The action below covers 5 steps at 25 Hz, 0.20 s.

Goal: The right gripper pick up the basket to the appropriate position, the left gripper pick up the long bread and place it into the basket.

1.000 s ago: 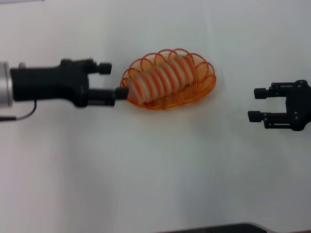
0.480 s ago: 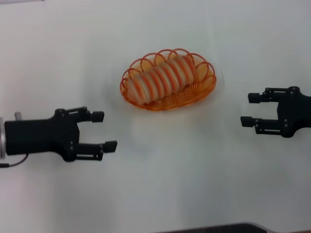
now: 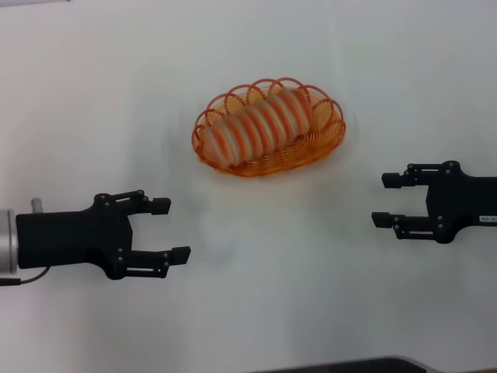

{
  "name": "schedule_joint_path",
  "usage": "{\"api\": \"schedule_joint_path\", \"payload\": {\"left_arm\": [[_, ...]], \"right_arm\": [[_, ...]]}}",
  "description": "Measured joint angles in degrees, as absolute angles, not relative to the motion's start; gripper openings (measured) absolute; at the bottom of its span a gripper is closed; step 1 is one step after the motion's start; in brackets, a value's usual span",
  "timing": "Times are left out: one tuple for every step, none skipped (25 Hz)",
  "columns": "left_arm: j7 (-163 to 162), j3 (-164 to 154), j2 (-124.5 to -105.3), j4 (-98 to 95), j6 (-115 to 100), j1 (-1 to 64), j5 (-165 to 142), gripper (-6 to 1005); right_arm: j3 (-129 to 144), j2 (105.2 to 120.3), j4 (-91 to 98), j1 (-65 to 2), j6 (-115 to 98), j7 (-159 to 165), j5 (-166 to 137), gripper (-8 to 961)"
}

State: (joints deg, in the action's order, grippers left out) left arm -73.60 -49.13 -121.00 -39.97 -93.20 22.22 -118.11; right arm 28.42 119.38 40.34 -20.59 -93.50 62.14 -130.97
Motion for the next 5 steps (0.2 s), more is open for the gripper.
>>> {"api": "schedule_joint_path", "payload": {"left_arm": [[-73.35,-49.1,-121.12,-39.93,-93.06,22.17,-118.12,876],[-73.22,-49.09,-121.22,-39.89,-92.9,22.11,-118.13,876],[-73.09,-49.09,-121.28,-39.86,-92.76,22.09,-118.13,876],[-72.99,-49.08,-121.33,-39.84,-92.66,22.07,-118.13,876],[-72.91,-49.07,-121.36,-39.81,-92.62,22.06,-118.13,876]], "right_arm": [[28.58,119.39,39.97,-20.58,-92.99,61.91,-130.97,691],[28.63,119.4,39.62,-20.58,-92.75,61.59,-130.97,691],[28.64,119.4,39.35,-20.57,-92.65,61.31,-130.97,691],[28.6,119.41,39.11,-20.57,-92.6,61.09,-130.96,691],[28.55,119.42,38.96,-20.56,-92.59,60.97,-130.93,691]]}}
